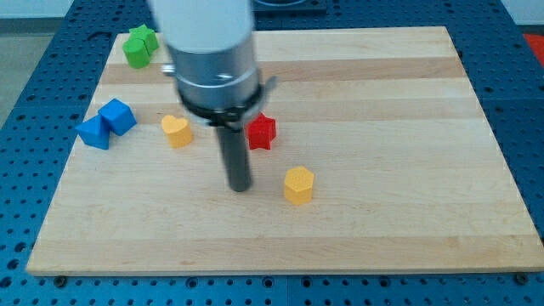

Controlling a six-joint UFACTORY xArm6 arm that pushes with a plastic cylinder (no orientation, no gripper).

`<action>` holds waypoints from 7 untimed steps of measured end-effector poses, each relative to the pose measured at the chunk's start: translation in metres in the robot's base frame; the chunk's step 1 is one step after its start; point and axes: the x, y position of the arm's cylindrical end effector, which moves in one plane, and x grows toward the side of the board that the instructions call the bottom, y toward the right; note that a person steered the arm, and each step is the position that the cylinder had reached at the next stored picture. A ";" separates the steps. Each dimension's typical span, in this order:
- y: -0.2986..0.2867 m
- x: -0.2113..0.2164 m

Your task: Slide the yellow hexagon to the bottom right

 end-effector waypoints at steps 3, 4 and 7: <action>0.157 0.011; 0.181 0.020; 0.152 0.038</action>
